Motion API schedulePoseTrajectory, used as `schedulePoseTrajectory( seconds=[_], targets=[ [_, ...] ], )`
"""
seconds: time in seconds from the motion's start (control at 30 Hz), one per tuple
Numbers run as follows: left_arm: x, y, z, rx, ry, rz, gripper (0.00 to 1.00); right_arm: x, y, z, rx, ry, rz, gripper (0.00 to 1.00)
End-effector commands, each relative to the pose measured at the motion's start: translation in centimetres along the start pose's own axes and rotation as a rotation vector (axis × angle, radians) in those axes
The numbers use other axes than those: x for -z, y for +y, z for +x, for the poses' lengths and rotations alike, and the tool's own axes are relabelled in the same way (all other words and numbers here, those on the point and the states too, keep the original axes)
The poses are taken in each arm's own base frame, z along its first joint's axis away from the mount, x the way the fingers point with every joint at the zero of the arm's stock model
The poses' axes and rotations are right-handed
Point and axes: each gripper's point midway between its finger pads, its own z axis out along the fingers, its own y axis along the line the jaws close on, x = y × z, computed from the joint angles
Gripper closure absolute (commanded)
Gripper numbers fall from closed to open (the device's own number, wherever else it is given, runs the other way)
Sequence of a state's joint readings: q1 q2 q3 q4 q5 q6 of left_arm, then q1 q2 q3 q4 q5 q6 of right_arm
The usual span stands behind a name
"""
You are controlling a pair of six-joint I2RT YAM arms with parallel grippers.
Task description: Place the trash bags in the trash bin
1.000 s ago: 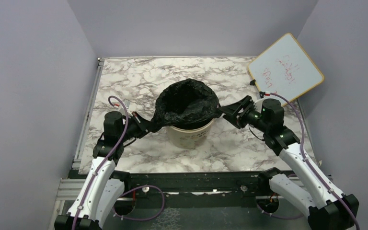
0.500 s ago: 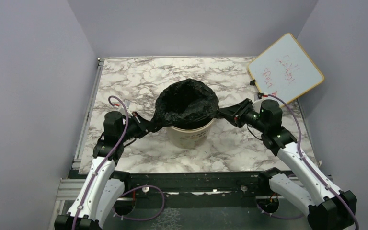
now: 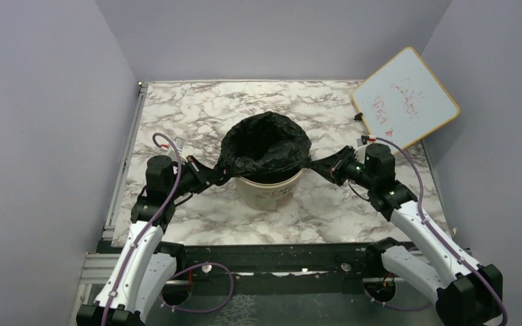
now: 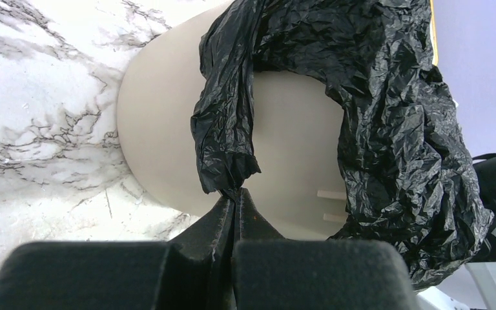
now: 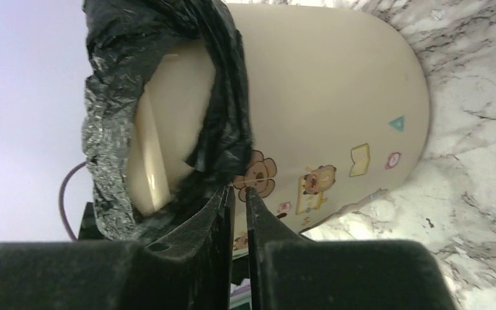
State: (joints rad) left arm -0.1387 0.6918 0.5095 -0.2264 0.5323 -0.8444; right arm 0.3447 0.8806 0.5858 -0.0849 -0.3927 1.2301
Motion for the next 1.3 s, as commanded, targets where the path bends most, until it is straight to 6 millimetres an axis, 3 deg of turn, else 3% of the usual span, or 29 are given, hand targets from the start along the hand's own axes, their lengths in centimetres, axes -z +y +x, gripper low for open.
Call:
schedulePoseTrajectory(
  seconds=[0.0,0.1,0.2,0.57,0.77,1.03,1.27],
  targets=[
    [0.4,-1.6,-0.8,-0.036,-0.017,0.05,1.0,0.7,0.3,-0.1,0.03,-0.006,0.01,0.68],
    [0.3,-1.6,-0.8,-0.033,-0.016,0.048,1.0,1.0,0.3,-1.0,0.019,-0.074,0.007,0.54],
    [0.4,-1.8,-0.8,-0.038,-0.009,0.052,1.0,1.4,0.4,-2.2,0.009,-0.155,0.01,0.49],
    [0.3,-1.6,-0.7,-0.031,-0.006,0.045,1.0,1.2,1.0,-2.8,-0.367,-0.2,-0.19,0.5],
    [0.2,-1.6,-0.7,-0.021,-0.004,0.047,1.0,1.2,2.4,-3.5,-0.41,-0.208,-0.28,0.5],
    [0.0,-1.6,-0.9,-0.023,-0.001,0.045,1.0,1.2,2.6,-4.1,-0.516,-0.215,-0.35,0.48],
    [0.0,-1.6,-1.0,-0.019,-0.006,0.048,1.0,0.7,2.8,-3.9,-0.5,-0.195,-0.297,0.47]
  ],
)
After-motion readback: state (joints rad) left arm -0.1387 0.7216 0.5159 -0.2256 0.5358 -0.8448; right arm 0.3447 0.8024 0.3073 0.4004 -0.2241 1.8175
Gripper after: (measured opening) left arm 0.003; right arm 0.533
